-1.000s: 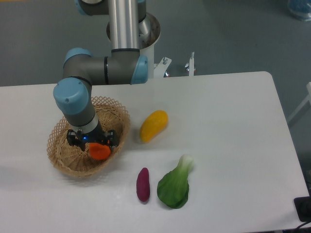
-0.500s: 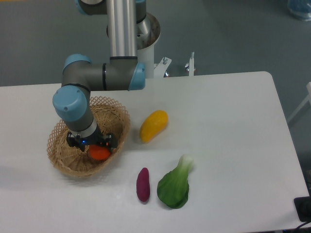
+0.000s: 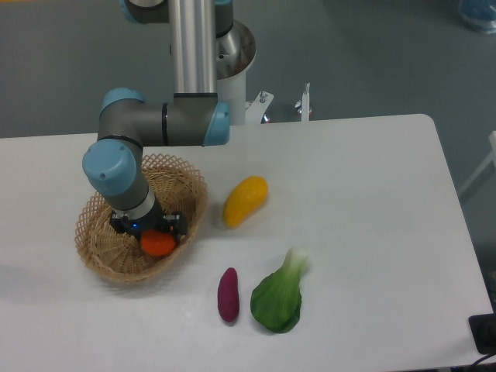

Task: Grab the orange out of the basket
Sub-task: 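Lower the gripper onto the orange and close it around the fruit, then lift the orange out of the basket and carry it toward the mango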

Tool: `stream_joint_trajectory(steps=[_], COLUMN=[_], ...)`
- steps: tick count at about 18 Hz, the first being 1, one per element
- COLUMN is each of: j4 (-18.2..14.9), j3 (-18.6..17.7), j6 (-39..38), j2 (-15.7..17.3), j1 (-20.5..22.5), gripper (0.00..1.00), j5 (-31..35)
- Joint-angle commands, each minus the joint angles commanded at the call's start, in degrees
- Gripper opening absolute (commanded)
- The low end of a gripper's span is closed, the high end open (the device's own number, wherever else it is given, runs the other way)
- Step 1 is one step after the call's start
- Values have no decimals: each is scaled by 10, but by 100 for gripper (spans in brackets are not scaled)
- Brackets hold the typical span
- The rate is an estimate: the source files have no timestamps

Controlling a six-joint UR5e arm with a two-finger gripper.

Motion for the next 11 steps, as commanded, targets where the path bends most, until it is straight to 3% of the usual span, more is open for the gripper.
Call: stream_joint_trajectory(steps=[9,11], j4=[3,4], j3=[7,10], j6=[10,37], j2=[28,40], j1=[8,33], gripper=[51,51], j5=[-6,-8])
